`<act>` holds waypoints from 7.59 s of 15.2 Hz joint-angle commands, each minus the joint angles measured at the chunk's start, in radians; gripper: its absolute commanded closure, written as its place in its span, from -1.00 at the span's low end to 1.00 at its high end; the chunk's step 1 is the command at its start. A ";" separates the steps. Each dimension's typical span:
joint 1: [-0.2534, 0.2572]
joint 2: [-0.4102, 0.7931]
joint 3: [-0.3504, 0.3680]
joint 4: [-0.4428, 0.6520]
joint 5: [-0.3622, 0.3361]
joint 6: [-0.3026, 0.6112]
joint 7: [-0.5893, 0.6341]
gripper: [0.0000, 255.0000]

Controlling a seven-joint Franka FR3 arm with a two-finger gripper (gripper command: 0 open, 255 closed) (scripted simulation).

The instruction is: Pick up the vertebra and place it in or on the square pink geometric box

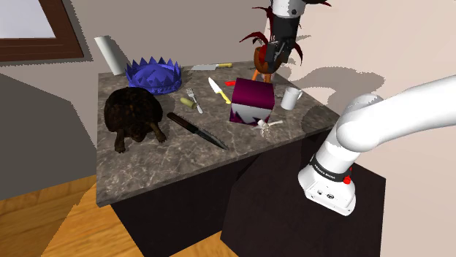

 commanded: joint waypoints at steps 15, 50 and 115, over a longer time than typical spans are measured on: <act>0.048 0.154 -0.312 -0.349 0.122 0.406 -0.384 -1.00; 0.201 0.309 -0.202 -0.385 0.073 0.670 -0.385 -1.00; 0.276 0.556 -0.136 -0.323 -0.100 0.610 -0.596 1.00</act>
